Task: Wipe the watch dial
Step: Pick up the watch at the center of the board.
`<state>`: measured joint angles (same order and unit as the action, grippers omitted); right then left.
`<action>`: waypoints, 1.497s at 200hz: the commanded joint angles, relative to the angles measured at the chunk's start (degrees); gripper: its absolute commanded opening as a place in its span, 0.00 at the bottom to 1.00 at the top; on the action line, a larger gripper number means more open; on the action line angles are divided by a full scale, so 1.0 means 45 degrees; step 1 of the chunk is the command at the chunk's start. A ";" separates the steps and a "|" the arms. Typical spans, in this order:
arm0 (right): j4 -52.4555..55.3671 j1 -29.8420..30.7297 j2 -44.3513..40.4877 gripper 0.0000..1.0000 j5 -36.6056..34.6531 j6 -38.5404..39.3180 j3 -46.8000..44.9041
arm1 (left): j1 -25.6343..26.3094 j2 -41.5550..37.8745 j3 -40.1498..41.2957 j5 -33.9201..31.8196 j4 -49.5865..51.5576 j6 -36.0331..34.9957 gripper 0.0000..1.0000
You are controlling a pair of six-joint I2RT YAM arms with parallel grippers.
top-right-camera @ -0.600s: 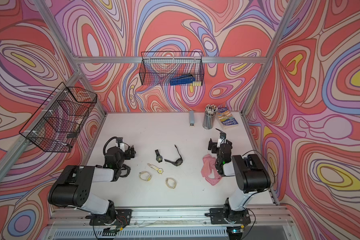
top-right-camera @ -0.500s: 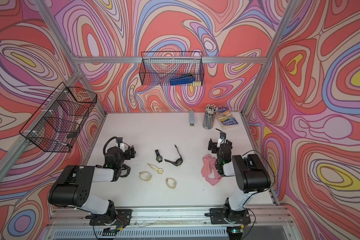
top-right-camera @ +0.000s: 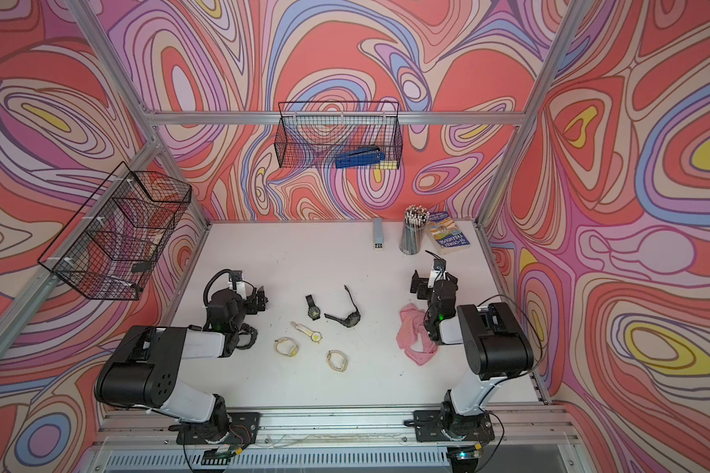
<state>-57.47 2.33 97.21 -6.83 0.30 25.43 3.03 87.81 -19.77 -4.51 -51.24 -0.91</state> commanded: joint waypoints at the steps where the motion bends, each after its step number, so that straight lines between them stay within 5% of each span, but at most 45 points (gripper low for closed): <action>1: 0.0155 -0.0050 0.0158 0.98 -0.0173 -0.0125 0.0114 | 0.0011 0.0127 -0.0233 0.0061 -0.0314 -0.0178 1.00; 72: 0.0602 -0.0420 0.0146 0.98 0.0356 -0.0417 0.0333 | -0.0282 0.0077 -0.0454 0.0246 0.0141 0.0148 1.00; 98: 0.1300 -0.0478 -0.0725 0.98 -0.1338 -0.1011 0.0329 | -0.0282 -0.1012 -0.0508 -0.0016 0.1157 0.0194 1.00; 137: 0.7414 -0.0478 -0.3572 0.98 -0.1360 -0.1651 0.2517 | -0.0187 -0.3350 -0.0851 -0.0767 0.3230 0.0540 1.00; 191: 1.7524 -0.0483 -0.4592 0.85 0.2074 -0.3862 0.6543 | -0.0038 -0.5506 -0.5672 0.1003 1.2365 0.4027 1.00; 256: 2.1303 0.0106 -0.6993 0.77 0.3913 -0.4769 0.5790 | 0.1517 -0.6440 -0.7486 0.2784 1.7524 0.5410 0.91; 299: 2.1742 0.2616 -0.7383 0.74 0.2918 -0.6329 0.4727 | 0.3779 -0.6203 -0.7894 0.2852 2.0186 0.7210 0.85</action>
<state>36.07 8.80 64.31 8.32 -23.03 49.65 15.03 59.72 -54.06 7.51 28.34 25.08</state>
